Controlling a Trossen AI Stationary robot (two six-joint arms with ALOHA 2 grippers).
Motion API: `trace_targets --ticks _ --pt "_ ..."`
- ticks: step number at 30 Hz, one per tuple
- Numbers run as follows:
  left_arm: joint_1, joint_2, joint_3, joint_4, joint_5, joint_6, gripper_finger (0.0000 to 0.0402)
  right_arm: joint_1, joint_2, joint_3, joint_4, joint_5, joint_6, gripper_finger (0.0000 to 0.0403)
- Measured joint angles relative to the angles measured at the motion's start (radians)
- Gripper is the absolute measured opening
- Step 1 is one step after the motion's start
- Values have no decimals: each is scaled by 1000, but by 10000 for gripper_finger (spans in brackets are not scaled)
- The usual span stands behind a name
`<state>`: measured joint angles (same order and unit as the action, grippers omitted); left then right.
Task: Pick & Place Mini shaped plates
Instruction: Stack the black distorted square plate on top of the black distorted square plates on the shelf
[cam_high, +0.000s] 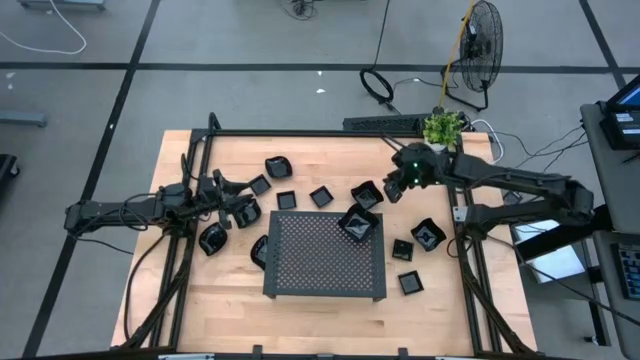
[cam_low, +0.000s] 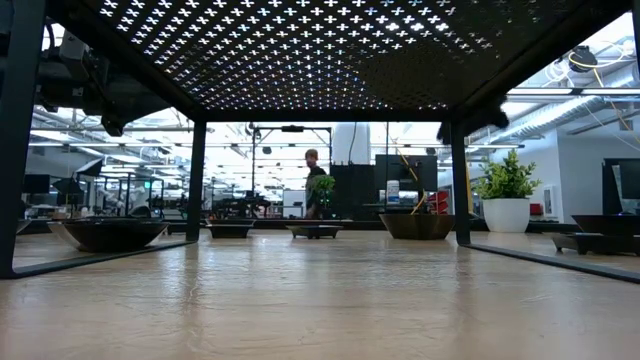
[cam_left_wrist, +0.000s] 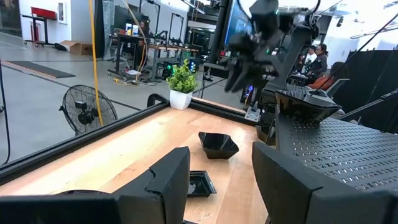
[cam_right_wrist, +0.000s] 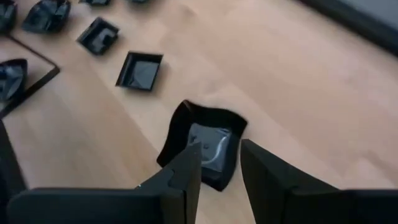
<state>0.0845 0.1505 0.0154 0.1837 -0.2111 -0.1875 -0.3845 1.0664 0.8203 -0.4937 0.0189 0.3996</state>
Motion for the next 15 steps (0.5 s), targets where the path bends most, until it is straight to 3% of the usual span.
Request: trace_targets --ticks 3,8,15 --pt "0 0 0 0 0 0 177 -19 4 -99 95 -51 -1 117" --pt "0 0 0 0 0 0 177 -51 10 -221 245 -49 -18 160" --pt "0 0 0 0 0 0 177 -67 55 -278 340 -50 -19 202"
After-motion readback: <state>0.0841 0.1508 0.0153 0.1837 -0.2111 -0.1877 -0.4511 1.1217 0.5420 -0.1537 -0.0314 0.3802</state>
